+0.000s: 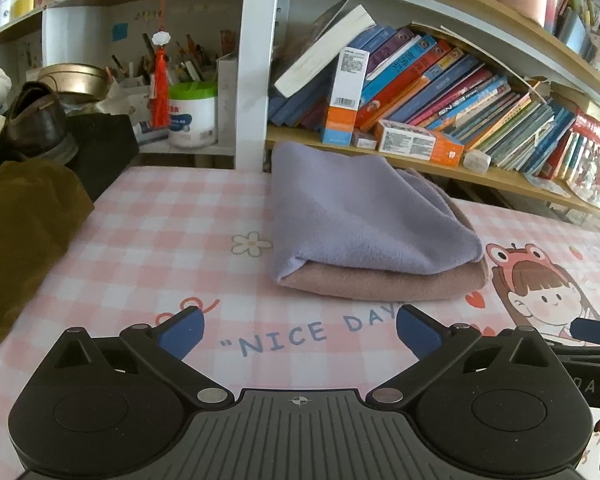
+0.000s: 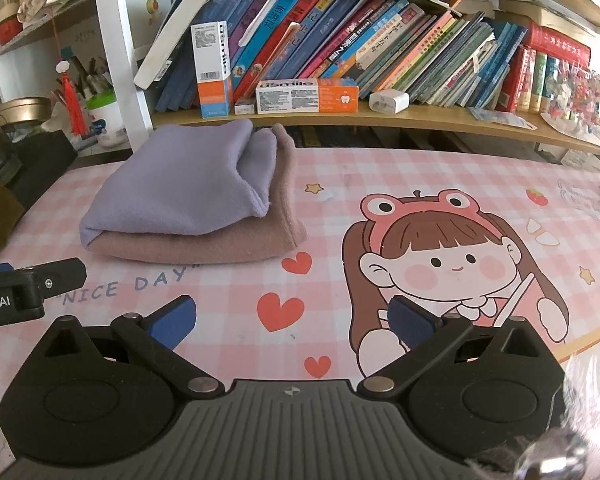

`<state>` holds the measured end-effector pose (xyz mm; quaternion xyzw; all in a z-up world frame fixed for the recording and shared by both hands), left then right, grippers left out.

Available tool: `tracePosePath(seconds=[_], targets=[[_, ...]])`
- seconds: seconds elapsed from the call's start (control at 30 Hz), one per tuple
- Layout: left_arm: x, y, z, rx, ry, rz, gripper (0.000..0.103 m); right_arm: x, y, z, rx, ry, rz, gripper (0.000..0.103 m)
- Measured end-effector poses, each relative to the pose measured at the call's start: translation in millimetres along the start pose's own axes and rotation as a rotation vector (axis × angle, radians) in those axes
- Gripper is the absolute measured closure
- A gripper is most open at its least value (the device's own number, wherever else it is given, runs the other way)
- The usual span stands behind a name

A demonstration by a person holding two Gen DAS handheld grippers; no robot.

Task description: Fold clothes

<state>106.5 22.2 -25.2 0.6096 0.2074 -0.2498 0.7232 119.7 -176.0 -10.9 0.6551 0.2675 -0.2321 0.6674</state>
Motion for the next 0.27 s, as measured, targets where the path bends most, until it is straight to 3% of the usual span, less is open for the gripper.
tracePosePath(seconds=[0.27], targets=[[-0.5,-0.7,0.6,0.007,-0.022,-0.002,0.0,0.9,-0.9,-0.3,0.006,-0.009,-0.006,0.0]])
Point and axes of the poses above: each gripper's, at about its wrist camera, not at the fingertips, and x roughly the way its jaws point, z to its right, y to its top, the point moved 4 cm from there along x, roughly the way its jaws point, and after that the axes turned 6 degrees about -y, right-handed, at the moved point
